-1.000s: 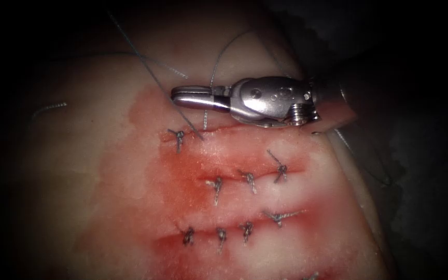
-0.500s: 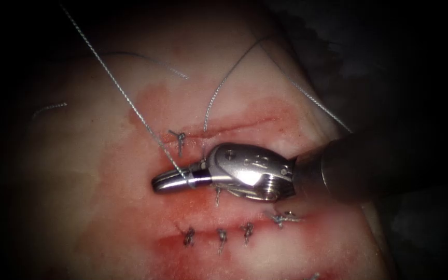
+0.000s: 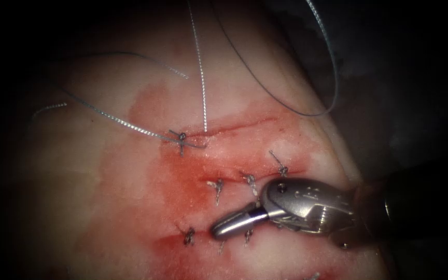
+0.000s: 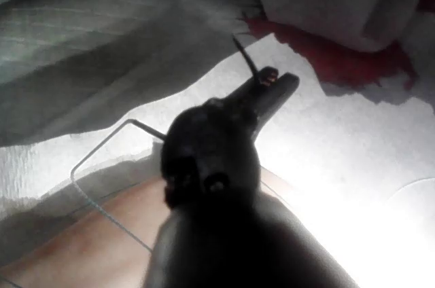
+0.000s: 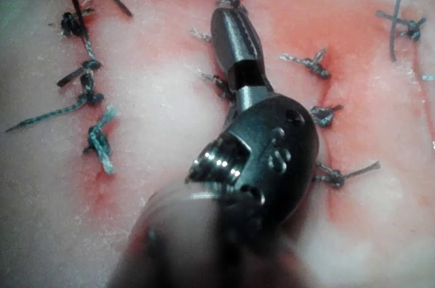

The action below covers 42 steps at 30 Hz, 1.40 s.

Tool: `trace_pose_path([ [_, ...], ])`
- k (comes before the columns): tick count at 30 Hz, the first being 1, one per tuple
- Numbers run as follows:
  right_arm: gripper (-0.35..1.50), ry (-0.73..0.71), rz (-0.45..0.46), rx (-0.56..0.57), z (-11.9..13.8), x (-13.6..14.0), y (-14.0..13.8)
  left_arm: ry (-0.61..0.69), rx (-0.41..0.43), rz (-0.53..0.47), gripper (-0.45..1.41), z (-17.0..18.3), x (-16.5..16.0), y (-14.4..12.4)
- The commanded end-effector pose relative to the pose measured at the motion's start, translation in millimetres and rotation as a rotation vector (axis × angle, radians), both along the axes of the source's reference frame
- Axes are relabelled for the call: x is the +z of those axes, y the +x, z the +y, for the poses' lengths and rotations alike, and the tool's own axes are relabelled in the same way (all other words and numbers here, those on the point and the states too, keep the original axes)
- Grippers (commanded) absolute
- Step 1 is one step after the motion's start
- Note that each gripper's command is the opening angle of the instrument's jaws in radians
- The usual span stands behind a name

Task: Wound Closure
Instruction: Pull the thread through the tissue using the right gripper, leaving only a short tail on the top half of the tissue

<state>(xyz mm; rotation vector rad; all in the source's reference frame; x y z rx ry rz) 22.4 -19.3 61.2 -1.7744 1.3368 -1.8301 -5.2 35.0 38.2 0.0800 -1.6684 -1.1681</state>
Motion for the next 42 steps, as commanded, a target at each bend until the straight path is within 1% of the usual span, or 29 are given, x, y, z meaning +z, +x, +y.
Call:
trace_pose_path([
  [1,-0.35,0.012,0.002,-0.027,-1.2,0.6,-0.5,-0.005,-0.01,-0.004,-0.45,1.0,0.2,-0.1],
  [2,-0.35,0.021,-0.005,-0.051,-1.6,0.7,-1.2,-0.006,-0.02,0.003,-0.45,1.1,0.1,0.4],
  [4,-0.35,0.028,-0.019,-0.06,-2.0,0.8,-2.1,-0.005,-0.025,0.007,-0.45,1.3,-0.1,1.1],
  [6,-0.35,0.048,-0.05,-0.035,-2.4,0.7,-3.3,-0.009,-0.039,0.017,-0.45,1.4,-0.4,1.9],
  [9,-0.35,0.065,-0.076,-0.036,-3.1,0.3,-5.2,-0.011,-0.06,0.02,-0.45,1.6,-1.2,3.4],
  [10,-0.35,0.064,-0.09,-0.015,-3.0,0.1,-5.4,-0.01,-0.063,0.024,-0.45,1.7,-1.4,3.6],
  [11,-0.35,0.069,-0.118,0.05,-2.2,-0.3,-5.2,-0.008,-0.065,0.023,-0.45,1.6,-1.7,3.6],
  [12,-0.35,0.065,-0.136,0.104,-1.2,-0.6,-4.8,0.011,-0.058,-0.012,-0.45,1.5,-1.9,3.4],
  [13,-0.35,0.026,-0.139,0.158,0.1,-1.0,-4.3,0.029,-0.043,-0.064,-0.45,1.4,-2.0,2.7],
  [15,-0.35,-0.121,-0.153,0.305,3.2,-2.0,-2.7,0.045,-0.014,-0.104,-0.45,0.9,-2.1,1.1],
  [16,-0.35,-0.2,-0.16,0.361,4.3,-2.3,-2.2,0.063,0.001,-0.126,-0.45,0.6,-2.1,-0.1],
  [17,-0.35,-0.271,-0.169,0.401,5.1,-2.7,-1.9,0.079,0.02,-0.143,-0.45,0.2,-2.1,-1.2],
  [18,-0.32,-0.341,-0.179,0.44,5.9,-3.2,-1.7,0.097,0.056,-0.165,-0.45,-0.3,-2.1,-3.1],
  [19,-0.3,-0.368,-0.189,0.459,6.2,-3.4,-1.6,0.108,0.081,-0.179,-0.45,-0.7,-2.0,-4.6],
  [20,-0.15,-0.407,-0.198,0.481,6.5,-3.6,-1.6,0.12,0.106,-0.191,-0.45,-1.2,-1.9,-6.2],
  [21,-0.05,-0.465,-0.209,0.507,6.7,-3.7,-1.5,0.122,0.128,-0.195,-0.45,-1.8,-1.7,-8.3],
  [22,-0.03,-0.492,-0.229,0.523,7.0,-3.7,-1.3,0.129,0.144,-0.201,-0.45,-2.3,-1.6,-9.8],
  [23,-0.13,-0.501,-0.251,0.535,7.3,-3.6,-1.0,0.137,0.163,-0.215,-0.45,-2.8,-1.4,-11.3],
  [24,-0.33,-0.52,-0.28,0.536,7.7,-3.4,-0.5,0.142,0.185,-0.221,-0.45,-3.4,-1.2,-13.1],
  [28,-0.35,-0.604,-0.319,0.497,8.4,-2.1,1.5,0.16,0.234,-0.248,-0.45,-5.1,-0.5,-17.6],
  [29,-0.23,-0.611,-0.32,0.482,8.2,-1.7,1.9,0.164,0.24,-0.251,-0.45,-5.3,-0.4,-18.3],
  [30,0.04,-0.617,-0.317,0.46,7.9,-1.2,2.3,0.174,0.246,-0.257,-0.45,-5.7,-0.2,-19.1],
  [31,0.17,-0.63,-0.311,0.44,7.7,-0.9,2.6,0.172,0.254,-0.259,-0.45,-5.8,-0.1,-19.5],
  [32,0.22,-0.642,-0.301,0.417,7.4,-0.6,2.8,0.172,0.26,-0.262,-0.45,-6.0,0.0,-19.8],
  [35,0.24,-0.673,-0.301,0.374,6.9,0.1,3.5,0.18,0.276,-0.281,-0.45,-6.1,0.2,-20.2],
  [36,0.2,-0.68,-0.304,0.366,6.8,0.2,3.7,0.18,0.28,-0.284,-0.45,-6.1,0.2,-20.2],
  [39,0.26,-0.697,-0.299,0.36,6.8,0.1,4.0,0.184,0.288,-0.293,-0.45,-6.1,0.3,-20.1],
  [40,0.31,-0.701,-0.292,0.355,6.8,0.1,3.8,0.184,0.29,-0.295,-0.45,-6.1,0.4,-20.2],
  [42,0.61,-0.706,-0.286,0.351,6.8,0.0,3.6,0.183,0.293,-0.297,-0.45,-6.2,0.4,-20.2],
])
